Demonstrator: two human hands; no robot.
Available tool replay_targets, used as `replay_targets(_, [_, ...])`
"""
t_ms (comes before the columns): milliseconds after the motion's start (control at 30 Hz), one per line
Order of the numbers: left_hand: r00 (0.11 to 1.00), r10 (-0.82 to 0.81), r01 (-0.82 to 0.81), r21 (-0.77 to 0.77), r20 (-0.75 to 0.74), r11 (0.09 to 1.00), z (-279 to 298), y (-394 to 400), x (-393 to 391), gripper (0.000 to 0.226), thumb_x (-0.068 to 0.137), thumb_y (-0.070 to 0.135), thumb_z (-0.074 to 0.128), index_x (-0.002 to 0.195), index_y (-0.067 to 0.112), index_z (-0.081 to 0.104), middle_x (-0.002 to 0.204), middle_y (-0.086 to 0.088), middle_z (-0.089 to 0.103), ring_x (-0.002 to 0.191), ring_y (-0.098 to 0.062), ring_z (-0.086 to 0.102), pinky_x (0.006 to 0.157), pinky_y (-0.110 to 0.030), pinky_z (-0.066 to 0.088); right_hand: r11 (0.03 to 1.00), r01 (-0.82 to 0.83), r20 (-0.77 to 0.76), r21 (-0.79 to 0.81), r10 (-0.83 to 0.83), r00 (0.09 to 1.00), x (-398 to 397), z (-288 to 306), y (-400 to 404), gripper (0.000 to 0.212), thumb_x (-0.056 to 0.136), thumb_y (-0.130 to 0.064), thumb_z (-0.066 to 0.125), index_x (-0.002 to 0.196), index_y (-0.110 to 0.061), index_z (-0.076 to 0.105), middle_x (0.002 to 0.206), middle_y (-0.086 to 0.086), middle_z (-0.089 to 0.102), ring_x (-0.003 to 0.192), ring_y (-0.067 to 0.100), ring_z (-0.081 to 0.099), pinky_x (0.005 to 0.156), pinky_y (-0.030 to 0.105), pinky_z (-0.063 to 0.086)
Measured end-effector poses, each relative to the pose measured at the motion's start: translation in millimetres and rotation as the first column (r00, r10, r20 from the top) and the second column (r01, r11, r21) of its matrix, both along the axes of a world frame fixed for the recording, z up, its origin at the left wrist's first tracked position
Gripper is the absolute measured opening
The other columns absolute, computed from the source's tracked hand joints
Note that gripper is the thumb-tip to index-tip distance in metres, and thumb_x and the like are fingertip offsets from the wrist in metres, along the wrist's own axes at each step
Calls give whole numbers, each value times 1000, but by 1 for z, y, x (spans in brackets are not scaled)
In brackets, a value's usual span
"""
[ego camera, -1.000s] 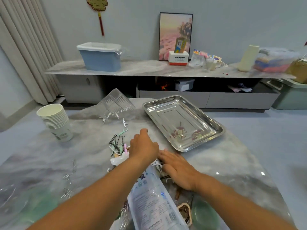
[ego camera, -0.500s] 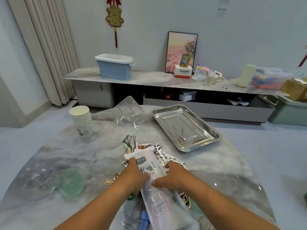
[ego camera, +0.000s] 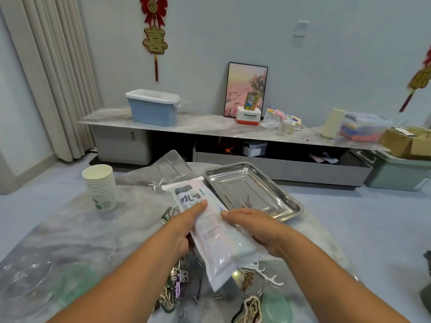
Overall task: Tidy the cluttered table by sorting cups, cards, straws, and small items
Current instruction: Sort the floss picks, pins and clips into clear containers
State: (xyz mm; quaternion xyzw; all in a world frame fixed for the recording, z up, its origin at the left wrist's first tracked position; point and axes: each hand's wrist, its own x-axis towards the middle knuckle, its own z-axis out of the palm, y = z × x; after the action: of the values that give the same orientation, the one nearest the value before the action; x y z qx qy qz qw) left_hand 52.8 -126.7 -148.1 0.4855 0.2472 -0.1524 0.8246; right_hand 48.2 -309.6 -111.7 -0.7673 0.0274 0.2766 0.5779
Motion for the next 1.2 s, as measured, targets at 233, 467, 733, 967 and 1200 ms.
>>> replay_targets(233, [991, -65, 50, 130, 114, 990, 4, -11, 57, 33, 100, 40, 56, 103, 9, 64, 89, -8, 74, 78, -21, 65, 65, -33, 56, 942, 294, -57, 159, -289, 956, 40, -22, -41, 40, 85, -17, 79, 123, -14, 64, 98, 15, 77, 64, 19, 64, 55, 27, 51])
replay_targets(467, [921, -344, -12, 894, 185, 448, -69, 39, 64, 53, 103, 49, 41, 144, 16, 49, 145, -8, 52, 134, -28, 47, 110, -42, 38, 811, 581, 109, 67, -584, 804, 105, -52, -64, 48, 85, -14, 81, 128, -15, 60, 83, 12, 69, 53, 14, 47, 40, 22, 36])
replay_targets(733, [890, -448, 125, 991, -89, 52, -114, 84, 55, 69, 101, 63, 26, 160, 32, 11, 168, -8, 2, 155, -25, -4, 125, -43, 6, 857, 504, 138, -106, -489, 861, 149, -75, -73, 62, 83, -10, 83, 138, -12, 54, 105, 17, 71, 63, 18, 63, 46, 25, 51])
replay_targets(967, [868, -485, 118, 993, -105, -3, -118, 92, 60, 73, 99, 67, 24, 161, 33, 4, 169, -3, -3, 155, -20, -7, 126, -39, 3, 691, 352, 313, -631, -187, 931, 157, -89, -73, 60, 80, -26, 86, 134, -15, 61, 120, 10, 68, 97, 27, 67, 88, 43, 57])
replay_targets(1200, [897, -441, 72, 993, -24, 93, -114, 111, 75, 78, 97, 70, 25, 161, 32, 0, 168, 1, -11, 153, -15, -15, 125, -37, -2, 805, 337, 729, -487, 163, 664, 127, -80, 10, 35, 103, -40, 55, 133, -25, 62, 136, -3, 61, 121, 15, 55, 99, 32, 44])
